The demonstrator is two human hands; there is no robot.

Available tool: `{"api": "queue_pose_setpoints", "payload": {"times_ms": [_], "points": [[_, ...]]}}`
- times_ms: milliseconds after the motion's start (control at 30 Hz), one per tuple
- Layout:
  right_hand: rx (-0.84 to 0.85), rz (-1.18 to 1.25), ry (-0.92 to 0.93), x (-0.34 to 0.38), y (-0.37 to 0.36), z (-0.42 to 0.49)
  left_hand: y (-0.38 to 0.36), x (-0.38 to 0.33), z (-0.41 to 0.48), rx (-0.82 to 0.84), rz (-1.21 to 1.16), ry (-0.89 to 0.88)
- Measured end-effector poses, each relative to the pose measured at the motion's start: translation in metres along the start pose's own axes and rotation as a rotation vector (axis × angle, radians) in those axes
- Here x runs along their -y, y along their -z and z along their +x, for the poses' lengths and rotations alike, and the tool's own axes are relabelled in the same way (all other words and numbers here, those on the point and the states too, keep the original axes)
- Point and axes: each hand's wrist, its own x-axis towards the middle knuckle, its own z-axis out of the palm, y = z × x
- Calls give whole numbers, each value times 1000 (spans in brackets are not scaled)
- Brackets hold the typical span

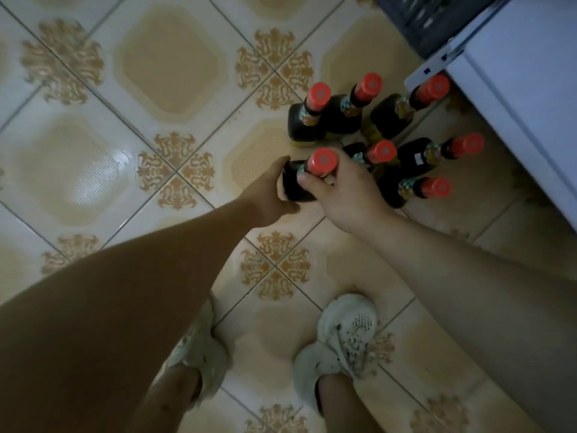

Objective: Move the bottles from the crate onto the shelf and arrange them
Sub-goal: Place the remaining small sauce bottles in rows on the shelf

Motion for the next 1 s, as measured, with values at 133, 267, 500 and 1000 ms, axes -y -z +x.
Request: {"api": "queue_pose_setpoints", "payload": {"times_ms": [133,267,500,1000], "points": [[-63,47,1,76,50,-73,53,-48,-92,25,-42,-145],[-226,206,-13,181,116,-169,121,-124,-211,92,-183,-299],[-654,393,121,368,215,-319,233,-278,-409,206,-339,-561],[-1016,152,335,524,375,-611,266,-471,-697,403,-266,-971]]}}
